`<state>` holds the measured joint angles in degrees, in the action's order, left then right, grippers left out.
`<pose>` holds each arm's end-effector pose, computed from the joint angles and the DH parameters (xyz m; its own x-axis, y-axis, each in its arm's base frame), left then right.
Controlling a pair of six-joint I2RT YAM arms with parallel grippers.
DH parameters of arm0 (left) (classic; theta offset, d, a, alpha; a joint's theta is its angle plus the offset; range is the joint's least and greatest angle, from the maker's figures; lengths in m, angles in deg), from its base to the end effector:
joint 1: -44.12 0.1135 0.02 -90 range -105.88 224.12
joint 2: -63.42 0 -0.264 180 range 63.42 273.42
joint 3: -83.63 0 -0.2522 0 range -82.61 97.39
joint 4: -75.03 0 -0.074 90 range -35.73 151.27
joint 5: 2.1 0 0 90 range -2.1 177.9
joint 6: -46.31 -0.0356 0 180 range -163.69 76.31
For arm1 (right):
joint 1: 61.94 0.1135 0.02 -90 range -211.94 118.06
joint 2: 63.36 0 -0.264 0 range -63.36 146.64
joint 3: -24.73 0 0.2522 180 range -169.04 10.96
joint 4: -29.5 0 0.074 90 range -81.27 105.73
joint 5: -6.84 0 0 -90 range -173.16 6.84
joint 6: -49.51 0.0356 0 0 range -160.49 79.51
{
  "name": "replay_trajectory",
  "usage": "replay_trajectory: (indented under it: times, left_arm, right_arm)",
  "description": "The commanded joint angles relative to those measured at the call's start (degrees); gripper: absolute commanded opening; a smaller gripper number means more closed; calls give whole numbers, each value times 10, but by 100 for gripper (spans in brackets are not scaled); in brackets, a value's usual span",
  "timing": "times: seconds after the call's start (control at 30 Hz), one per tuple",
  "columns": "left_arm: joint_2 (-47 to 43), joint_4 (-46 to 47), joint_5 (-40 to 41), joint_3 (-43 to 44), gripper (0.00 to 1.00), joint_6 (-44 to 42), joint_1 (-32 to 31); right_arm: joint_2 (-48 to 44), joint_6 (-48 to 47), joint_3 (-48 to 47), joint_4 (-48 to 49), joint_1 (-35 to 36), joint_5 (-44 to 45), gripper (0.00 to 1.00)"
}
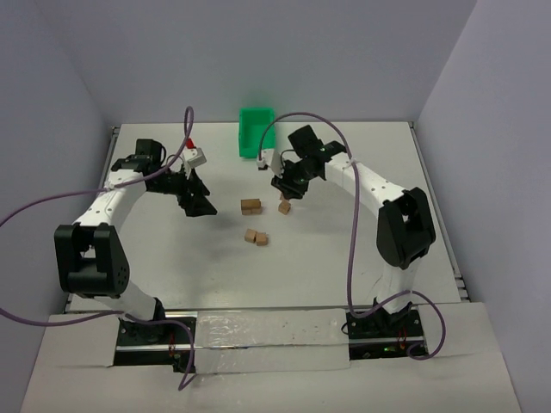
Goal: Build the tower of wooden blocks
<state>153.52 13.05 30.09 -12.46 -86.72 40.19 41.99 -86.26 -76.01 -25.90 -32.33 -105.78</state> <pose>0.3030 -0.0510 0.2640 -0.4378 0.3945 -0.8079 0.8881 0.3293 -0.3205 0.3364 0.2069 0.2553 -0.0787 -0.8055 -0.5874 -0.9743 0.1869 -0.1258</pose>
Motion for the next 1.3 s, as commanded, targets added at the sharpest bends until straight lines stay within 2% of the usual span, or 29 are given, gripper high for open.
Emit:
replay_trajectory:
  times: [0.0,0.27,0.57,0.97,1.27]
  left_arm:
    - [-9,59,-65,12,99,64,28]
    - [-70,199,-48,-49,99,207,98]
    - [-106,261,-1,-91,99,256,107]
    - [-104,293,-10,-90,99,291,128]
    - [-111,305,-11,-96,99,299,133]
  right_arm:
    - [29,-46,-116,-96,28,-28,12]
    - [127,-57,-262,-168,65,-3,9]
    - [230,-55,-382,-223,100,26,9]
    - [259,-47,-411,-210,112,19,9]
    - [260,-52,-395,-194,113,10,9]
